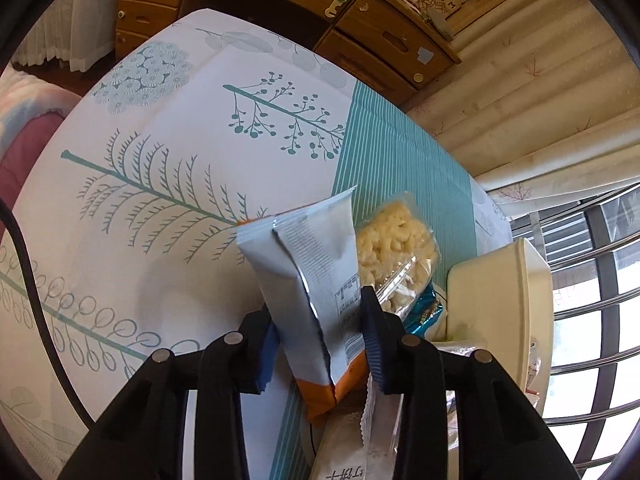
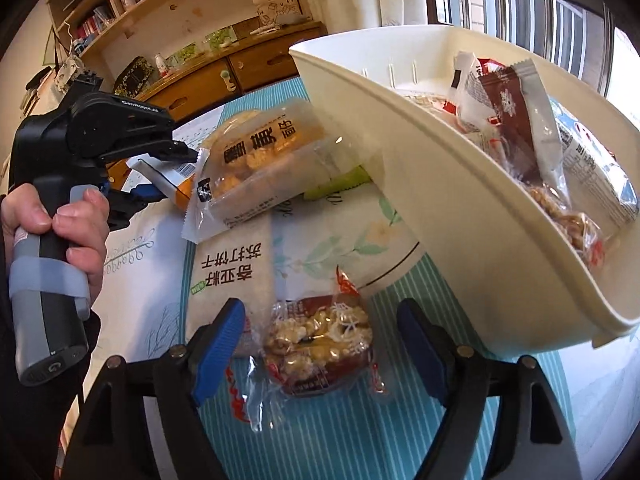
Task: Organize snacks
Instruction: 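Close the left tool on the white orange-bottomed bag while the right tool reaches the clear nut bag, then lift the white bag with the left tool while the right tool grasps the clear nut bag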
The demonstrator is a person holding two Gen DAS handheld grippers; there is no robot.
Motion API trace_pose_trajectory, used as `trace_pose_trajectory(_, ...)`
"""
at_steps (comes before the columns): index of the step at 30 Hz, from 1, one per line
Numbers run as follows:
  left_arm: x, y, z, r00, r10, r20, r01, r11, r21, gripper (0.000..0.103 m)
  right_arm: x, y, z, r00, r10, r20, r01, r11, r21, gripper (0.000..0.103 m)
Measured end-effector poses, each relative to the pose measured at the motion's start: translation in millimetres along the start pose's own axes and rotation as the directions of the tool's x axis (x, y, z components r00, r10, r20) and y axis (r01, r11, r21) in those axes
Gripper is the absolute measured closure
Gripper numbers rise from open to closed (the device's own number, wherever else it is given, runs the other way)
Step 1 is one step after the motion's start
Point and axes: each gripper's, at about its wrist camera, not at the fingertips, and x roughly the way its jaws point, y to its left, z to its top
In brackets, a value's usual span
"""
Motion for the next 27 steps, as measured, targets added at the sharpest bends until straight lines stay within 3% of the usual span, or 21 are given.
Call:
trace_pose_trajectory(2,-3,2,-1,1.0,-0.013,-0.003,0.013,1.0,-0.009,0.07,0,1,0,1.0,0.014,0.001,-0.014,1.0,-0.005,0.046)
trace_pose_trajectory(15,-65,17,-9,0.993,-0.111,0.034,0.11,0.994,0.026,0.071,-14,16,2,1.0,-0.024,-0.02,0.025,0.996,0.086,0.05)
trace_pose_trajectory(21,-96,23,-14,0.991,-0.134,0.01,0.133,0.99,0.041,0.071,-34,43,11,0.999,0.033,-0.01,-0.032,0.997,0.069,0.05)
trace_pose_trajectory(27,-126,19,-23,0.986,-0.16,0.037,0.157,0.985,0.071,0.071,-54,67,28,0.994,0.107,0.017,-0.107,0.994,0.001,0.05)
